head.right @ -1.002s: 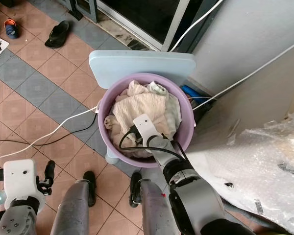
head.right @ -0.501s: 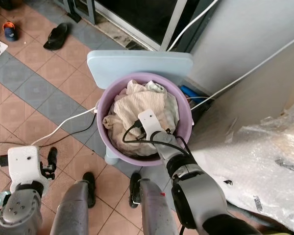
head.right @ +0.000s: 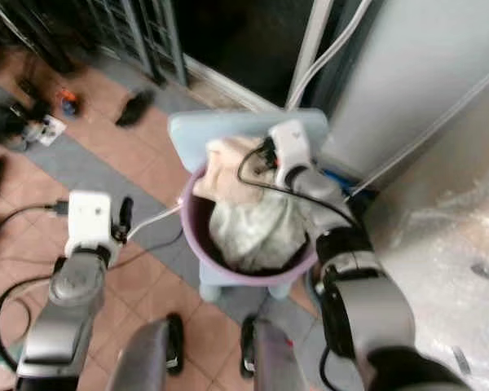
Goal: Clothes washing
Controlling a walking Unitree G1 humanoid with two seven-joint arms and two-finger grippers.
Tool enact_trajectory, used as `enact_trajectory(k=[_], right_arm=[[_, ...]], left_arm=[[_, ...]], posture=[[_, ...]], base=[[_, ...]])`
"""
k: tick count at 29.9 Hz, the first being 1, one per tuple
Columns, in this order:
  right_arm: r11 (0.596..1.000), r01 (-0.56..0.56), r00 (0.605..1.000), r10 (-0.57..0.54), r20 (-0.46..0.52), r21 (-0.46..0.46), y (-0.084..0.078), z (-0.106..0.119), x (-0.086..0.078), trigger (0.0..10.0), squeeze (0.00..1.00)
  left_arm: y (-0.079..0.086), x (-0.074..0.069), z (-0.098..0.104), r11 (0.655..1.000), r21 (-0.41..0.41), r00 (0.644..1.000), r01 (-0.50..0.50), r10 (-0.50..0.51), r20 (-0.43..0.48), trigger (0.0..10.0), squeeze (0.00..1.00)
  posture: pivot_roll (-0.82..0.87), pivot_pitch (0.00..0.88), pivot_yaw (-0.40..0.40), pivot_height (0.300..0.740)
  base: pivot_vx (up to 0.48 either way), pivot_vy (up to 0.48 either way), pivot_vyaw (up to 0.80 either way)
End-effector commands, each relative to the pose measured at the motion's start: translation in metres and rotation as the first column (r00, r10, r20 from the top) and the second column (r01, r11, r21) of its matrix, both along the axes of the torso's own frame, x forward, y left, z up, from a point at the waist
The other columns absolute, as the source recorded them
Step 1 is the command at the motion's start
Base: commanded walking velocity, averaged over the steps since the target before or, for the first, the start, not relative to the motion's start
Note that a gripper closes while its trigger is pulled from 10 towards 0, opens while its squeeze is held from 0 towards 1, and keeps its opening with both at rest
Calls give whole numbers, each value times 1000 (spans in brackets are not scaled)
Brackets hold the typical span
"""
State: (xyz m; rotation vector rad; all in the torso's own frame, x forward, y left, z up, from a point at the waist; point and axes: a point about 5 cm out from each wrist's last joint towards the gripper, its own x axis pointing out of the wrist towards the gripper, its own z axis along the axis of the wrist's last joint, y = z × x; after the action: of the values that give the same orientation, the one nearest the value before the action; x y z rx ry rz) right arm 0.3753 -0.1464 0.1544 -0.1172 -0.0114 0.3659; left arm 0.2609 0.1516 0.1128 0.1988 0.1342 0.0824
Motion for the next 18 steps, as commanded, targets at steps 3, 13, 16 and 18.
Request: enact_trajectory(k=[3, 13, 16, 18], right_arm=[[985, 123, 986, -136, 98, 123, -13, 8, -28, 0, 0], [981, 102, 995, -102, -13, 166, 3, -25, -81, 0, 0], [980, 113, 993, -117, 18, 166, -2, -17, -94, 0, 0], [982, 121, 990, -129, 49, 145, -3, -12, -98, 0, 0]], left_arm=[[-10, 5, -6, 999, -10, 999, 32, -32, 9, 10000, 0], [-20, 17, -5, 995, -16, 995, 99, -98, 35, 10000, 0], [-13, 16, -7, 997, -29, 997, 66, -64, 49, 10000, 0], [-12, 15, -8, 998, -41, 997, 56, -53, 52, 10000, 0]], posture=[[22, 0, 53, 740], [-13, 0, 63, 740], [-15, 0, 55, 740], [-17, 0, 55, 740]], base=[[0, 0, 0], [0, 0, 0], [0, 0, 0], [0, 0, 0]])
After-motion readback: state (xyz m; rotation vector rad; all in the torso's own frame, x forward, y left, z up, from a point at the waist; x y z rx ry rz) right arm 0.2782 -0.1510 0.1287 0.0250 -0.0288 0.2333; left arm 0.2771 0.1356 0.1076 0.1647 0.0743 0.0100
